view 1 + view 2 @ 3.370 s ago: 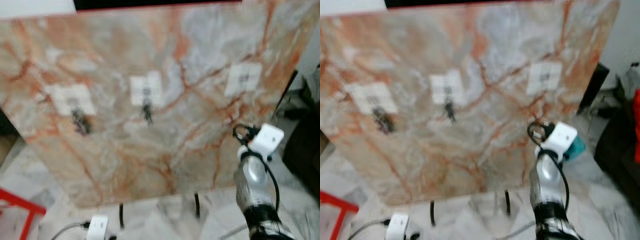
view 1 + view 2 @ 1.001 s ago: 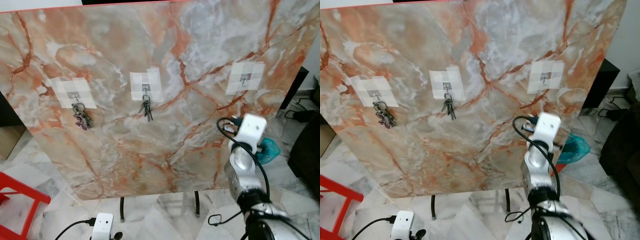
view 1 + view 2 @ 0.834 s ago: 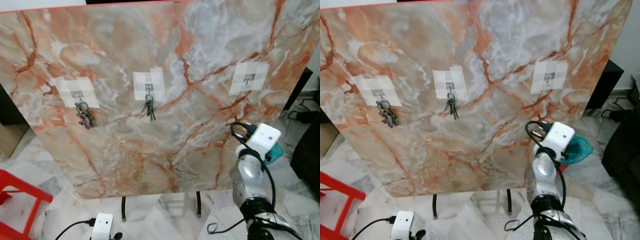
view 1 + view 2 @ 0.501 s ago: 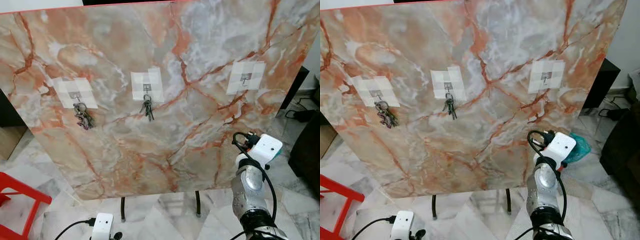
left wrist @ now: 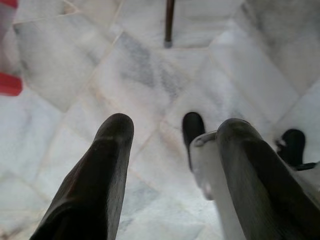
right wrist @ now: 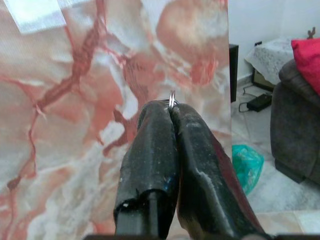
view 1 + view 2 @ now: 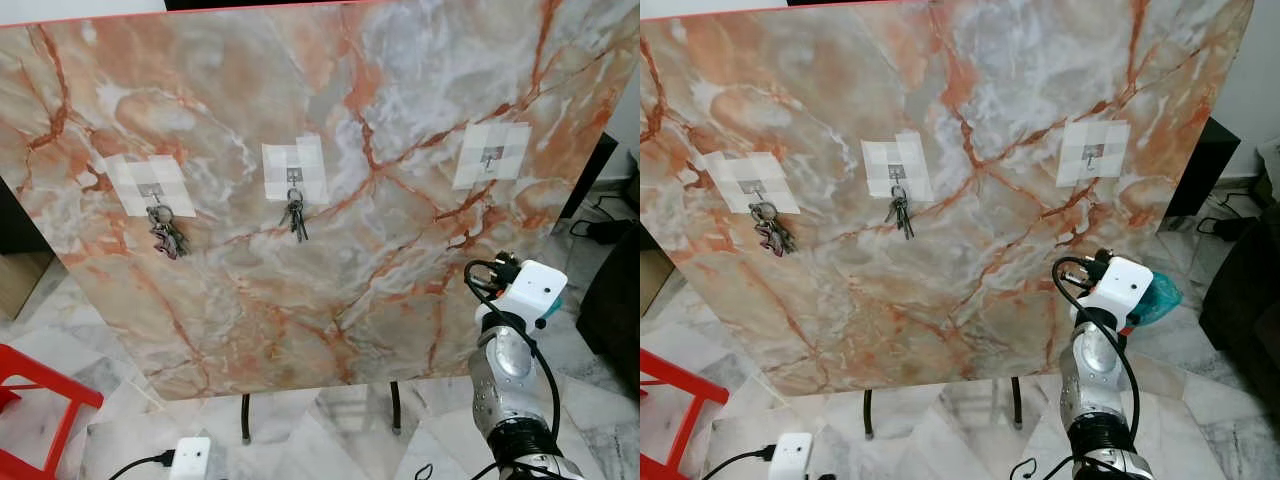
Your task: Hang keys on a hook
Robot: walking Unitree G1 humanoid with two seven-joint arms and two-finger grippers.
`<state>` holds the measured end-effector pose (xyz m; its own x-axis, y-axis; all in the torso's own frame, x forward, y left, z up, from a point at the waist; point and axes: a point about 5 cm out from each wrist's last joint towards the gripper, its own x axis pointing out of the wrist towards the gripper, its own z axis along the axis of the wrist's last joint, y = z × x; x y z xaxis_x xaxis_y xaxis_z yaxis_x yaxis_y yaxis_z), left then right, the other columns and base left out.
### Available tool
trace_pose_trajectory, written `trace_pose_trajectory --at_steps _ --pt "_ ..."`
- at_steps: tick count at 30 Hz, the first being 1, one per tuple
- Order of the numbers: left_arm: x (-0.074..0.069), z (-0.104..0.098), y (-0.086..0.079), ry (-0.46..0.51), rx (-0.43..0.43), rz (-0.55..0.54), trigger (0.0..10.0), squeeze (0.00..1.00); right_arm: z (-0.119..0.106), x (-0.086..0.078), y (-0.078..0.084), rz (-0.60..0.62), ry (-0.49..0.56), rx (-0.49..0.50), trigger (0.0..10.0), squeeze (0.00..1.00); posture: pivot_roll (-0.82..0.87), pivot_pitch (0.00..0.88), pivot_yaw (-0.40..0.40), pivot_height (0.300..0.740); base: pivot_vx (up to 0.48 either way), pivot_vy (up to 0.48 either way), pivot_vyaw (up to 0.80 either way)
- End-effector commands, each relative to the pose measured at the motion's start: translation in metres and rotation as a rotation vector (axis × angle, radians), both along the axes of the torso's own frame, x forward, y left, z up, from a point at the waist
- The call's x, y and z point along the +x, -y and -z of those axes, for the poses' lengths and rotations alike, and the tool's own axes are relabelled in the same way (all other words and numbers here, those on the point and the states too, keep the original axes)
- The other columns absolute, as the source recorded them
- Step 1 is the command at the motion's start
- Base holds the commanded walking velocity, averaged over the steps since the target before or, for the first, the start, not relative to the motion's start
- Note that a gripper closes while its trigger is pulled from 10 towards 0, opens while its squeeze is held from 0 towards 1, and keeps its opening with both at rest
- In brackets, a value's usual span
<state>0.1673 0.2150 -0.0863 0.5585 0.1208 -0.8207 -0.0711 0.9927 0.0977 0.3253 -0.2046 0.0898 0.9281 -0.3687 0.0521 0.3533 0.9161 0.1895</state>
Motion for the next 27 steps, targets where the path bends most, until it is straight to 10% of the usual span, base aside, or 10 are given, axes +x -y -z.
trace_pose_trajectory --at_steps 1,12,27 --pt "-0.013 0.003 -0.012 -0.024 0.013 -0.032 10.0 0.00 -0.005 0.000 0.002 -0.010 0.011 -0.024 10.0 0.00 -0.05 0.000 0.000 0.740 0.000 0.000 0.00" --pt "-0.043 0.006 -0.039 -0.065 0.051 -0.077 10.0 0.00 -0.002 -0.005 0.008 0.019 0.002 -0.029 10.0 0.00 -0.04 0.000 -0.001 0.740 0.205 0.000 0.00" --pt "-0.015 0.001 -0.017 0.009 0.008 -0.011 10.0 0.00 -0.005 -0.003 0.010 0.050 0.003 -0.038 10.0 0.00 -0.05 0.000 0.005 0.740 0.301 0.000 0.00"
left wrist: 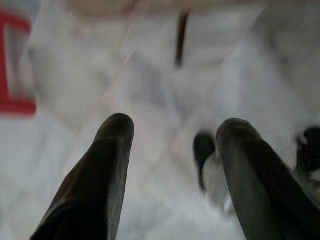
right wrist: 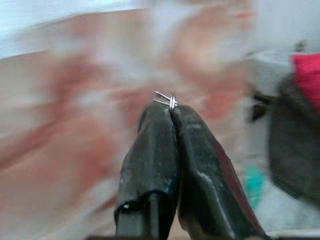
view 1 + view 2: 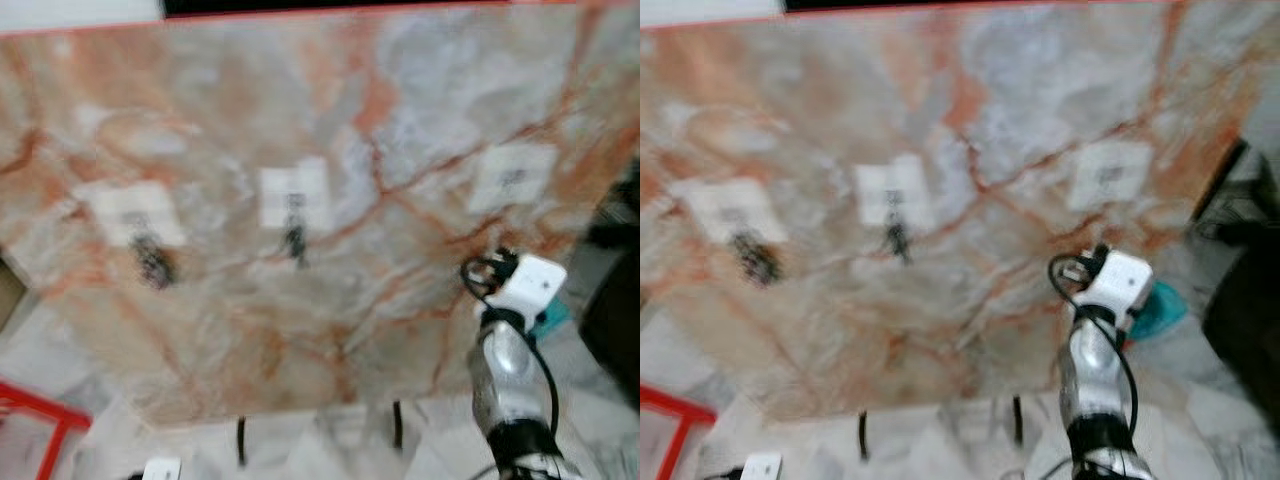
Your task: Hang keys on a hook
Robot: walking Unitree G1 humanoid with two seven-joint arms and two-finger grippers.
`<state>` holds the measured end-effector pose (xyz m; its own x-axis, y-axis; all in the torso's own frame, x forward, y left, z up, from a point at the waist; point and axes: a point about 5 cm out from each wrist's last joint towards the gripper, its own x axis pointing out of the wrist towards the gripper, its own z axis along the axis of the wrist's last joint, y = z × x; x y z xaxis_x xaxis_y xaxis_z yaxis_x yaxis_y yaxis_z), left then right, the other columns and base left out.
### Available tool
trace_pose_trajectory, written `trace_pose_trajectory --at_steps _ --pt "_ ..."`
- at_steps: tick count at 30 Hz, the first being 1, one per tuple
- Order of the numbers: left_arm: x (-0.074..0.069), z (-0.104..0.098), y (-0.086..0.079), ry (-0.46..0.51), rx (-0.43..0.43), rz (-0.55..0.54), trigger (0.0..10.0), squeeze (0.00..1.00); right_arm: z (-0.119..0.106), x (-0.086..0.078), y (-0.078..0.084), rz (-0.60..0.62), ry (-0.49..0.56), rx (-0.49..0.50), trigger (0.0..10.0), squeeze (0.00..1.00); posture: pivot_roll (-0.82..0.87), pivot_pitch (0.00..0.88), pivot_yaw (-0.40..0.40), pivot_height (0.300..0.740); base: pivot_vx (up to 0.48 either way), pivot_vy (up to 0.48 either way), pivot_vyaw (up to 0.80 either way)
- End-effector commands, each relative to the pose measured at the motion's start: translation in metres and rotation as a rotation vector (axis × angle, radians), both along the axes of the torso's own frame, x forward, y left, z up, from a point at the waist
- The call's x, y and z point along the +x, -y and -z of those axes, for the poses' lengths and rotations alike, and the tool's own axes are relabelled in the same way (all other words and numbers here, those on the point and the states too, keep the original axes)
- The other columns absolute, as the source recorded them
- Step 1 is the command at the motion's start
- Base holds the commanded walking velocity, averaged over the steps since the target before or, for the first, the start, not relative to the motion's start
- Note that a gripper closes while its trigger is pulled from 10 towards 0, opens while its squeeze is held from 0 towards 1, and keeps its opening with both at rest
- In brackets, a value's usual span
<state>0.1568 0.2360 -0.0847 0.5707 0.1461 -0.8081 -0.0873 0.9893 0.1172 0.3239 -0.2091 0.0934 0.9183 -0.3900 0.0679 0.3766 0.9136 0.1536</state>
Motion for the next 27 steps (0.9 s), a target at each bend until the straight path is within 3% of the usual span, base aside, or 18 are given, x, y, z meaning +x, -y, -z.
trace_pose_trajectory --at_steps 1,7,10,12,13,18,19,27 --pt "-0.003 0.002 0.004 0.001 -0.028 -0.004 10.0 0.00 -0.001 -0.002 0.006 0.036 0.006 0.008 10.0 0.00 -0.05 0.000 0.003 0.740 0.000 0.000 0.00" --pt "-0.008 0.004 0.006 -0.011 -0.039 0.001 10.0 0.00 0.003 -0.007 0.006 0.068 -0.002 0.019 10.0 0.00 -0.05 0.000 0.001 0.740 0.000 0.000 0.00" --pt "-0.015 0.007 0.004 -0.025 -0.041 -0.018 10.0 0.00 0.003 -0.011 0.006 0.081 0.007 -0.015 10.0 0.00 -0.04 0.000 0.000 0.740 0.000 0.000 0.00" --pt "-0.020 0.008 0.003 -0.037 -0.038 -0.018 10.0 0.00 -0.002 -0.016 0.007 0.117 0.017 -0.113 10.0 0.00 -0.04 0.000 -0.003 0.740 0.000 0.000 0.00" --pt "-0.020 0.008 0.003 -0.037 -0.038 -0.018 10.0 0.00 -0.002 -0.016 0.007 0.117 0.017 -0.113 10.0 0.00 -0.04 0.000 -0.003 0.740 0.000 0.000 0.00" --pt "-0.023 0.009 0.002 -0.047 -0.033 -0.017 10.0 0.00 -0.022 -0.021 0.013 0.179 0.049 -0.479 10.0 0.00 -0.04 0.000 -0.001 0.740 0.000 0.000 0.00" --pt "-0.023 0.009 0.002 -0.045 -0.036 -0.018 10.0 0.00 -0.031 -0.022 0.014 0.195 0.071 -0.597 10.0 0.00 -0.04 0.000 0.000 0.740 0.000 0.000 0.00" --pt "-0.020 0.008 0.003 -0.038 -0.041 -0.010 10.0 0.00 -0.026 -0.021 0.005 0.205 0.037 -0.849 10.0 0.00 -0.05 0.000 0.003 0.740 0.000 0.000 0.00"
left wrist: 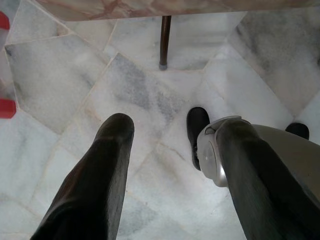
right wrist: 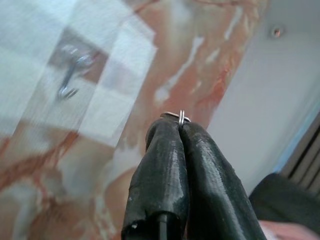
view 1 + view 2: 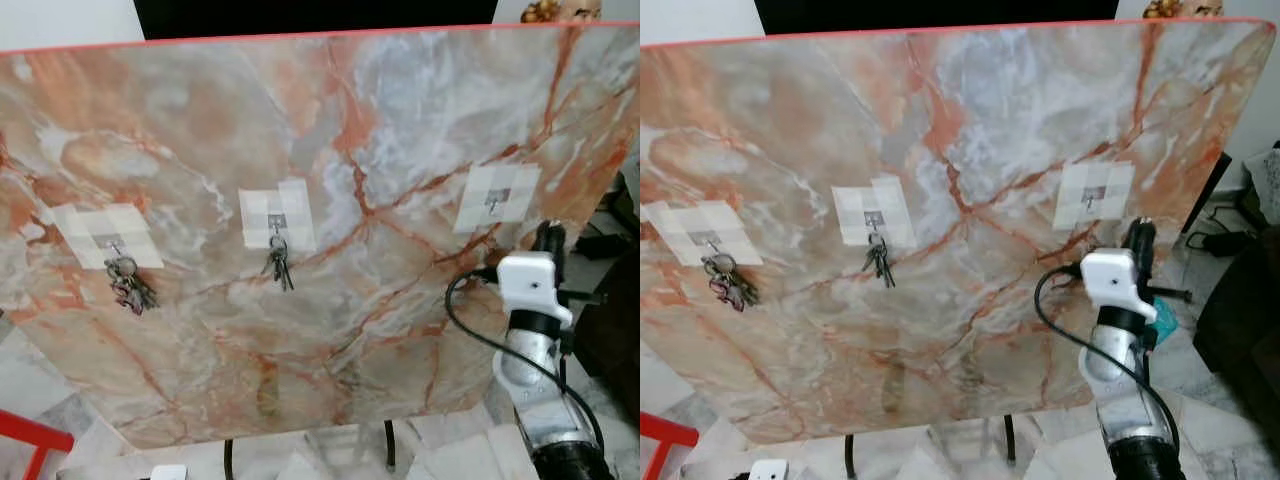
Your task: Hang keys on a hook
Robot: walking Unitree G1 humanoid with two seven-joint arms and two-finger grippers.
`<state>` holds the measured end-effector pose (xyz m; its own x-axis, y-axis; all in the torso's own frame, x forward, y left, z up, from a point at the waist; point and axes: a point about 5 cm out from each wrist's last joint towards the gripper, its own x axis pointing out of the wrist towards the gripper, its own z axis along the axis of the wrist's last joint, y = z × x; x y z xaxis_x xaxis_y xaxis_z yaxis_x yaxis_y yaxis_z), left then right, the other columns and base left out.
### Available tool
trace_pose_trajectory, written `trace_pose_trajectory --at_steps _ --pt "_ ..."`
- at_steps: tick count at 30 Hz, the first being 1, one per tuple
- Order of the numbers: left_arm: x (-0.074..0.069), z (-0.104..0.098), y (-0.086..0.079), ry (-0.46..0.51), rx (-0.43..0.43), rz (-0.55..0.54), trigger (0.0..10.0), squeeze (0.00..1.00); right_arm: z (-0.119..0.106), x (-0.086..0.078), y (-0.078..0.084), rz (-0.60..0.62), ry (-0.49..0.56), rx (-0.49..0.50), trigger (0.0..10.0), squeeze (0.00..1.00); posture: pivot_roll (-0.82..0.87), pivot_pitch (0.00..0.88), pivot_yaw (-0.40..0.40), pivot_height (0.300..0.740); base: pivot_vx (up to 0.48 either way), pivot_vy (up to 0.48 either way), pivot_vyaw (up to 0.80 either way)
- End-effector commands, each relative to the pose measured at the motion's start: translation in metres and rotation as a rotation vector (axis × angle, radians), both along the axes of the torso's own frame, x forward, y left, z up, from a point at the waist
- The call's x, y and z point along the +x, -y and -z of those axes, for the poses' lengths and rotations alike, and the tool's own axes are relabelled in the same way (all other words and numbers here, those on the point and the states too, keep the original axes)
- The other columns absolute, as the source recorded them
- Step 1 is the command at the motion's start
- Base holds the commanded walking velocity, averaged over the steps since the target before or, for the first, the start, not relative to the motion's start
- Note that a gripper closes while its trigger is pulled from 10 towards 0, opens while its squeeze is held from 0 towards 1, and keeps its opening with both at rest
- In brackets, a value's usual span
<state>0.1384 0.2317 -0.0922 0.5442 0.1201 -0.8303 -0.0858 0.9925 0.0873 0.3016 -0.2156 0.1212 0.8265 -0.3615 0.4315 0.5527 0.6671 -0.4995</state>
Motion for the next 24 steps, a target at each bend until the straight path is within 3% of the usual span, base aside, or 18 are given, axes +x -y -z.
trace_pose_trajectory --at_steps 1,7,9,14,24 --pt "-0.002 0.001 -0.001 -0.006 -0.008 -0.007 10.0 0.00 0.005 0.001 -0.001 0.011 -0.025 -0.044 10.0 0.00 -0.05 0.000 0.003 0.740 0.000 0.000 0.00" --pt "0.000 0.000 0.000 -0.003 -0.008 -0.007 10.0 0.00 0.010 0.004 -0.009 -0.008 -0.062 -0.148 10.0 0.00 -0.04 0.000 0.004 0.740 0.000 0.000 0.00" --pt "0.001 0.000 0.001 -0.003 -0.005 -0.008 10.0 0.00 0.013 0.008 -0.010 -0.014 -0.091 -0.131 10.0 0.00 -0.05 0.000 0.003 0.740 0.000 0.000 0.00" --pt "0.001 0.000 0.001 -0.002 -0.006 -0.009 10.0 0.00 0.007 0.013 -0.013 -0.027 -0.067 -0.198 10.0 0.00 -0.04 0.000 0.005 0.740 0.000 0.000 0.00" --pt "0.005 -0.001 0.002 0.010 -0.010 -0.008 10.0 0.00 0.001 0.016 -0.010 -0.004 -0.044 -0.207 10.0 0.00 -0.04 0.000 0.006 0.740 0.000 0.000 0.00"
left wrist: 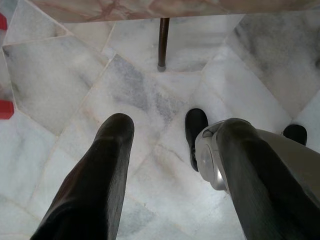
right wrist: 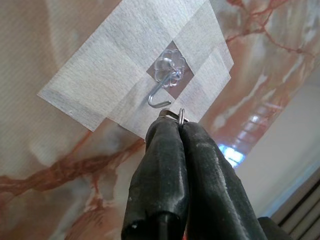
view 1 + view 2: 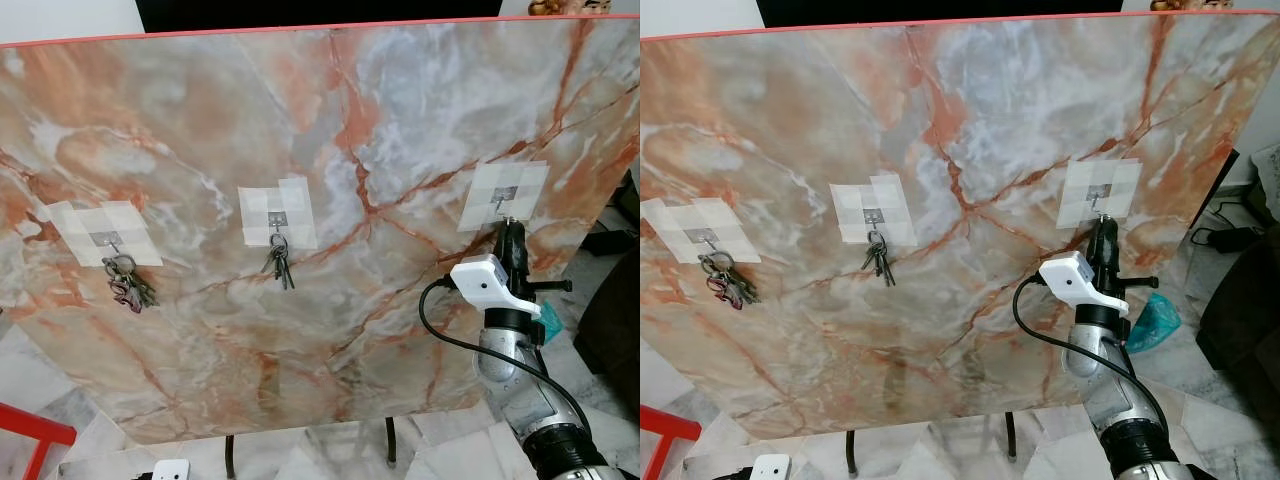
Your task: Hang keys on a hook
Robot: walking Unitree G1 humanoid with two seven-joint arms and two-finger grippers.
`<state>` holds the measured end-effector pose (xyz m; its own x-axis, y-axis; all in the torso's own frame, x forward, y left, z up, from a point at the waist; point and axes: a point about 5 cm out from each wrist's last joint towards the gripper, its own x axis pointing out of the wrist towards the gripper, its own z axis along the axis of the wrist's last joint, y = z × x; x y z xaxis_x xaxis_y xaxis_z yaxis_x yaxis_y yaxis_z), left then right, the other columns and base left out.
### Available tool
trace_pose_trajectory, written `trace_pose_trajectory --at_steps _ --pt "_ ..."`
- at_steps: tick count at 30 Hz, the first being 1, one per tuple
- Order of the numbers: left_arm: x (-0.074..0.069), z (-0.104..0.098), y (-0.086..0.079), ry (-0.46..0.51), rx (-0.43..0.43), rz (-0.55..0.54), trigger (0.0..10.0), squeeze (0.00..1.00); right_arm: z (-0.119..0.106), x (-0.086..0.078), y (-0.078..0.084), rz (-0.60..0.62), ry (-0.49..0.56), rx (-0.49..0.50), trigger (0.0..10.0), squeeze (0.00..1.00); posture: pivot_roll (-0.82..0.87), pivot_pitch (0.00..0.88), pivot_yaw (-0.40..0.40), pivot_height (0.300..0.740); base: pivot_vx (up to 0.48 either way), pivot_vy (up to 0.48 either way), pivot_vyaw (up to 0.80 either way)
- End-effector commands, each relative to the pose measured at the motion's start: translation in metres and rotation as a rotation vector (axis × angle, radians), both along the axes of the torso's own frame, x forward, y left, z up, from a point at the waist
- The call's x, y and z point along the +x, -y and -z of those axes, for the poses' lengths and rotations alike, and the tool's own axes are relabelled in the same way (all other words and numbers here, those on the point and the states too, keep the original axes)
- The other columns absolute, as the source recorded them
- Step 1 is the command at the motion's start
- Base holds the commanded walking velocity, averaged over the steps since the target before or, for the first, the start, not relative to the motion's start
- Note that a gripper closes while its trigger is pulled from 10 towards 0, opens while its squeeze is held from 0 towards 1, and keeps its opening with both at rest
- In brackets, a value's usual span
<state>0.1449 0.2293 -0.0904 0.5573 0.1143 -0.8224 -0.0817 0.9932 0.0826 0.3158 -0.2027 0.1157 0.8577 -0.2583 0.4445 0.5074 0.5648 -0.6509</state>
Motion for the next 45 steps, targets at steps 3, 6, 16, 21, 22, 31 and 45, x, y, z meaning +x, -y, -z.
trace_pose_trajectory --at_steps 3,6,16,21,22,31,45 --pt "-0.002 0.001 -0.001 -0.005 -0.006 -0.012 10.0 0.00 -0.005 0.002 0.003 0.021 0.020 -0.009 10.0 0.00 -0.04 0.000 0.006 0.740 0.000 0.000 0.00" --pt "-0.001 0.000 -0.001 -0.002 -0.004 -0.014 10.0 0.00 -0.006 0.004 0.003 0.020 0.017 -0.012 10.0 0.00 -0.04 0.000 0.006 0.740 0.000 0.000 0.00" --pt "0.000 0.000 0.000 0.000 -0.005 -0.017 10.0 0.00 -0.008 0.010 0.000 -0.012 -0.006 -0.038 10.0 0.00 -0.04 0.000 0.006 0.740 0.000 0.000 0.00" --pt "-0.001 0.001 0.000 -0.003 -0.005 -0.018 10.0 0.00 -0.008 0.012 -0.001 -0.019 -0.015 -0.041 10.0 0.00 -0.04 0.000 0.005 0.740 0.000 0.000 0.00" --pt "-0.001 0.001 0.000 -0.003 -0.006 -0.018 10.0 0.00 -0.007 0.013 -0.002 -0.026 -0.027 -0.036 10.0 0.00 -0.04 0.000 0.005 0.740 0.000 0.000 0.00" --pt "-0.001 0.001 0.001 -0.002 -0.008 -0.017 10.0 0.00 -0.006 0.013 -0.003 -0.028 -0.037 -0.048 10.0 0.00 -0.04 0.000 0.004 0.740 0.000 0.000 0.00" --pt "-0.001 0.001 0.002 -0.002 -0.009 -0.017 10.0 0.00 -0.008 0.016 -0.001 -0.015 -0.045 -0.064 10.0 0.00 -0.04 0.000 0.004 0.740 0.000 0.000 0.00"
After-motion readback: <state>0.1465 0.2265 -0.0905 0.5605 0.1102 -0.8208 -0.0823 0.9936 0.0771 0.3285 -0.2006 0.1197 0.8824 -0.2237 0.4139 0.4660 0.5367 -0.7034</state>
